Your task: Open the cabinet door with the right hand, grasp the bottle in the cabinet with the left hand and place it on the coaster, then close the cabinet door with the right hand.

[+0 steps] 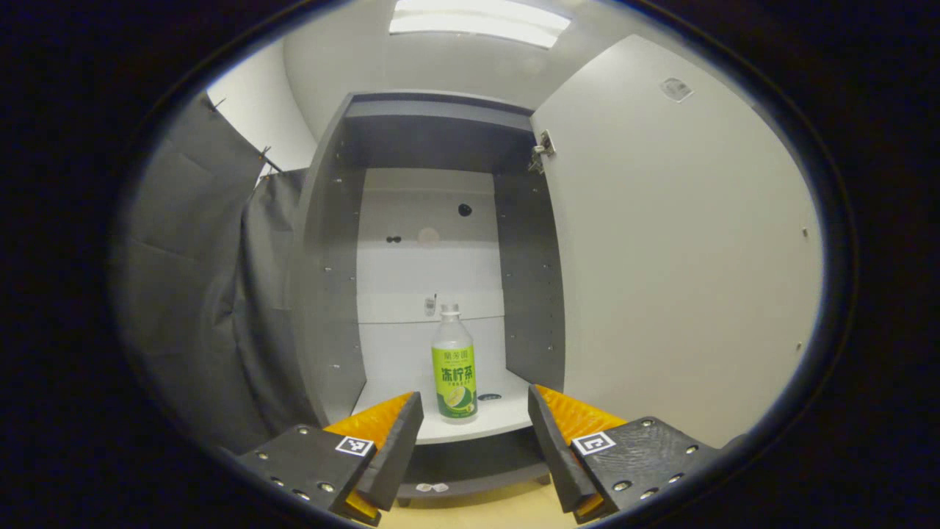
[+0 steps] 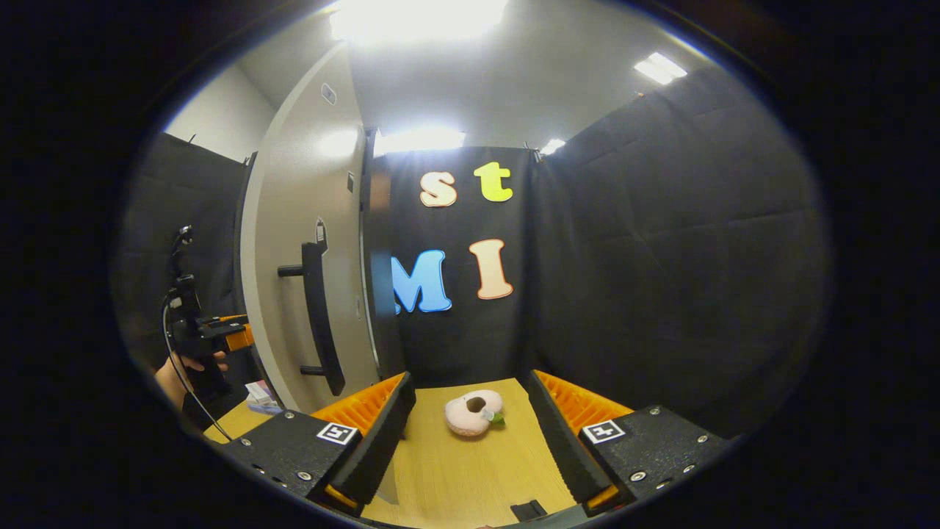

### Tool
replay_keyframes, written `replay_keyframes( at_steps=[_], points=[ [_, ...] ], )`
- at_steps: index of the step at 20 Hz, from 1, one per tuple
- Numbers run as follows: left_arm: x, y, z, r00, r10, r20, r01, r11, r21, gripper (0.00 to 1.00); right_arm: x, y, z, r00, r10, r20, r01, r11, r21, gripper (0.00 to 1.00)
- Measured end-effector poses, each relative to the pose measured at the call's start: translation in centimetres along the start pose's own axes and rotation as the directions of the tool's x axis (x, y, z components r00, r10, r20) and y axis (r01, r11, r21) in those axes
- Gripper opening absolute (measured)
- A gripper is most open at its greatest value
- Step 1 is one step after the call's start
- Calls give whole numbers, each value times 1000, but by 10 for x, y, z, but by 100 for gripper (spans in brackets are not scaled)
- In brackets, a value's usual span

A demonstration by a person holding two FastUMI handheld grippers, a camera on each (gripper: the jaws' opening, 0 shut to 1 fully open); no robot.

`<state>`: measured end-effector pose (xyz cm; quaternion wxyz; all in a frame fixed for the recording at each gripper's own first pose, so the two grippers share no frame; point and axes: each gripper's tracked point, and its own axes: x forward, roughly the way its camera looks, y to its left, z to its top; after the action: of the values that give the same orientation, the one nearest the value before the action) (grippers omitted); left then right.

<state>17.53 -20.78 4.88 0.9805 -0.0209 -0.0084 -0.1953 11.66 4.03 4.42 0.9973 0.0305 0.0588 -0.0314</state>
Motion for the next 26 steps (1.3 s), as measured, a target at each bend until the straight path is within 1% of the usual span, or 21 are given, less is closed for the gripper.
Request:
replay_keyframes(
  at_steps=[1, 2, 3, 4, 5, 6, 7, 10, 12, 13, 14, 16, 20, 21, 22, 25, 26],
  points=[
    [12, 2, -2, 1000, -5, -4, 5, 1000, -16, 82, -1, -2, -2, 1000, -21, -4, 21, 1000, 8, 95],
    [25, 4, -6, 1000, -10, -7, 10, 999, -31, 79, -1, -4, -5, 999, -39, -9, 39, 999, 18, 95],
    [37, 6, -8, 1000, -17, -10, 17, 999, -40, 79, -2, -5, -8, 998, -55, -19, 56, 998, 27, 95],
    [48, 7, -11, 1000, -25, -12, 25, 999, -40, 82, -2, -5, -11, 997, -71, -28, 72, 997, 34, 95],
    [58, 9, -12, 1000, -28, -13, 27, 999, -35, 82, -3, -6, -14, 996, -86, -31, 88, 995, 41, 95],
    [68, 11, -14, 999, -32, -19, 31, 999, -31, 80, -3, -5, -16, 994, -99, -35, 101, 994, 47, 95],
    [78, 13, -18, 999, -31, -27, 30, 999, -31, 82, -4, -5, -17, 993, -112, -38, 114, 992, 51, 94],
    [114, 25, -32, 999, -24, -46, 21, 998, -53, 82, -2, -5, -23, 988, -146, -46, 148, 987, 63, 94],
    [133, 29, -44, 997, -31, -65, 27, 998, -51, 82, -3, -4, -25, 985, -165, -53, 168, 983, 67, 94],
    [143, 29, -50, 996, -37, -80, 34, 998, -43, 85, -3, -4, -26, 983, -174, -57, 178, 982, 65, 94],
    [152, 28, -56, 995, -47, -93, 44, 998, -39, 82, -1, -2, -28, 981, -182, -62, 186, 981, 61, 94],
    [166, 27, -64, 992, -65, -107, 61, 997, -38, 82, -2, 0, -33, 978, -196, -74, 200, 978, 53, 94],
    [184, 29, -77, 988, -73, -132, 67, 996, -51, 82, 0, 6, -37, 974, -210, -88, 216, 975, 54, 94],
    [184, 30, -80, 987, -86, -136, 77, 995, -65, 85, -1, 5, -36, 972, -220, -85, 225, 973, 54, 94],
    [184, 29, -82, 987, -93, -133, 83, 993, -80, 78, -3, 4, -36, 969, -234, -81, 239, 970, 54, 94],
    [181, 28, -79, 985, -108, -135, 97, 992, -85, 66, -6, -1, -33, 964, -256, -66, 260, 963, 69, 94],
    [179, 28, -78, 985, -109, -131, 99, 992, -84, 66, -7, -2, -33, 965, -255, -63, 260, 963, 75, 94]
  ],
)
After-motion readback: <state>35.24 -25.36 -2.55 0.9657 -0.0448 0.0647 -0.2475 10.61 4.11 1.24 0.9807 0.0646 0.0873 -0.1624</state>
